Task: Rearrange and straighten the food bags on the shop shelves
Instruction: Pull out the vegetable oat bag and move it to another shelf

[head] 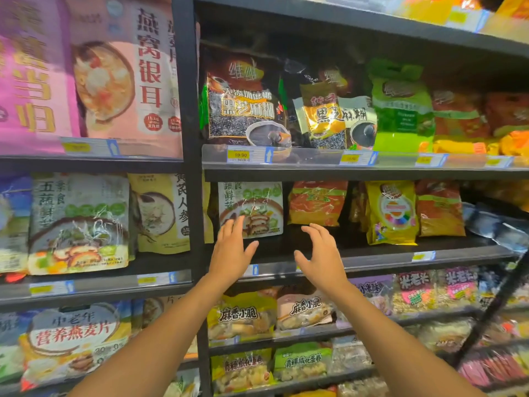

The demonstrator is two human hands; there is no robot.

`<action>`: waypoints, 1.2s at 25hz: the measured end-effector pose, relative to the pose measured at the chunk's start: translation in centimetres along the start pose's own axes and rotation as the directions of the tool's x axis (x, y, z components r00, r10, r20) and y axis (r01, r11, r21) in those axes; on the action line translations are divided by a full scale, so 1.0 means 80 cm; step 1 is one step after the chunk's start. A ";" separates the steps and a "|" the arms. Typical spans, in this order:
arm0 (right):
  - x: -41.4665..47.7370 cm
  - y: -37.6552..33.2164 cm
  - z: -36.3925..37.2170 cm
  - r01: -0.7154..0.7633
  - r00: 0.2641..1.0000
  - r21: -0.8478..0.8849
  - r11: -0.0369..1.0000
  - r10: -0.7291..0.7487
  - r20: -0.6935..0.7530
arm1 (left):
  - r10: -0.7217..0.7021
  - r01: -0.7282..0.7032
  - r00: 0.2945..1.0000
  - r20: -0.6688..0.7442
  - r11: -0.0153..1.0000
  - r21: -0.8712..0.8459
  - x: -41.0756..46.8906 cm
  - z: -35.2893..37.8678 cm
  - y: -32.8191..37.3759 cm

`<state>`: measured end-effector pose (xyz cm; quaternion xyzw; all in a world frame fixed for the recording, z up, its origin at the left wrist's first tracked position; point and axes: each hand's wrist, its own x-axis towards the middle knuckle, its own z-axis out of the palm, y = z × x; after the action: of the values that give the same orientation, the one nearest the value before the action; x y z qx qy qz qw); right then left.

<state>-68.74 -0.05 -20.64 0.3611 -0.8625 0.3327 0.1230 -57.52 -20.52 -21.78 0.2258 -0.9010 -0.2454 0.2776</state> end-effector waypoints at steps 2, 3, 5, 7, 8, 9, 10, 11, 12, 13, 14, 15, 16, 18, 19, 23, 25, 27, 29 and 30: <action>0.027 0.007 0.010 -0.001 1.000 0.008 1.000 0.001 0.029 | -0.099 0.098 0.995 0.019 0.995 0.009 0.019 0.011 -0.008; 0.042 0.011 0.017 -0.004 0.999 0.010 1.000 0.004 0.046 | -0.152 0.152 0.988 0.026 0.988 0.011 0.030 0.015 -0.011; 0.073 0.021 0.032 -0.029 0.994 -0.008 1.000 0.030 0.101 | -0.286 0.288 0.957 0.054 0.958 -0.021 0.052 0.028 -0.019; 0.101 0.033 0.047 -0.079 0.981 -0.061 0.995 0.088 0.174 | -0.369 0.373 0.926 0.083 0.927 -0.047 0.070 0.038 -0.023; 0.115 0.038 0.053 -0.106 0.969 -0.077 0.991 0.120 0.215 | -0.402 0.408 0.910 0.106 0.911 -0.050 0.081 0.043 -0.025; 0.129 0.046 0.062 -0.127 0.955 -0.079 0.989 0.143 0.258 | -0.431 0.439 0.894 0.120 0.898 -0.042 0.091 0.049 -0.025; 0.144 0.055 0.071 -0.129 0.946 -0.069 0.989 0.144 0.291 | -0.462 0.471 0.877 0.129 0.881 -0.045 0.103 0.057 -0.030; 0.159 0.065 0.082 -0.118 0.939 -0.047 0.992 0.126 0.318 | -0.498 0.508 0.858 0.125 0.859 -0.067 0.112 0.059 -0.030; 0.173 0.074 0.090 -0.106 0.936 -0.011 0.994 0.104 0.336 | -0.535 0.547 0.834 0.136 0.833 -0.080 0.124 0.064 -0.035; 0.188 0.082 0.099 -0.103 0.934 0.031 0.994 0.085 0.347 | -0.568 0.587 0.805 0.170 0.804 -0.092 0.131 0.067 -0.036; 0.203 0.089 0.108 -0.105 0.933 0.074 0.992 0.072 0.353 | -0.587 0.610 0.786 0.191 0.787 -0.090 0.143 0.077 -0.047; 0.216 0.097 0.118 -0.126 0.926 0.105 0.987 0.079 0.368 | -0.584 0.607 0.792 0.179 0.785 -0.124 0.152 0.082 -0.053; 0.226 0.102 0.128 -0.164 0.914 0.126 0.978 0.103 0.392 | -0.561 0.578 0.816 0.138 0.799 -0.167 0.161 0.087 -0.062; 0.246 0.115 0.148 -0.235 0.880 0.163 0.958 0.139 0.455 | -0.555 0.554 0.828 0.074 0.790 -0.262 0.172 0.092 -0.066; 0.253 0.120 0.155 -0.257 0.865 0.198 0.946 0.133 0.484 | -0.590 0.581 0.804 0.079 0.749 -0.317 0.173 0.091 -0.062; 0.272 0.136 0.179 -0.310 0.838 0.290 0.906 0.116 0.533 | -0.624 0.590 0.777 0.089 0.671 -0.449 0.177 0.094 -0.075; 0.279 0.142 0.188 -0.335 0.837 0.309 0.890 0.131 0.531 | -0.652 0.590 0.758 0.021 0.670 -0.451 0.177 0.092 -0.082; 0.287 0.147 0.196 -0.362 0.833 0.308 0.880 0.158 0.530 | -0.657 0.592 0.754 0.012 0.672 -0.445 0.176 0.098 -0.092; 0.294 0.150 0.200 -0.396 0.828 0.340 0.853 0.172 0.533 | -0.667 0.589 0.745 -0.007 0.664 -0.461 0.174 0.094 -0.081; 0.296 0.150 0.200 -0.400 0.832 0.365 0.841 0.166 0.529 | -0.665 0.581 0.746 -0.032 0.673 -0.459 0.175 0.095 -0.082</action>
<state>-93.53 -17.23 -27.70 0.3143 -0.8061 0.4430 -0.2348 -70.79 -30.84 -25.58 0.4784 -0.6618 -0.4897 0.3056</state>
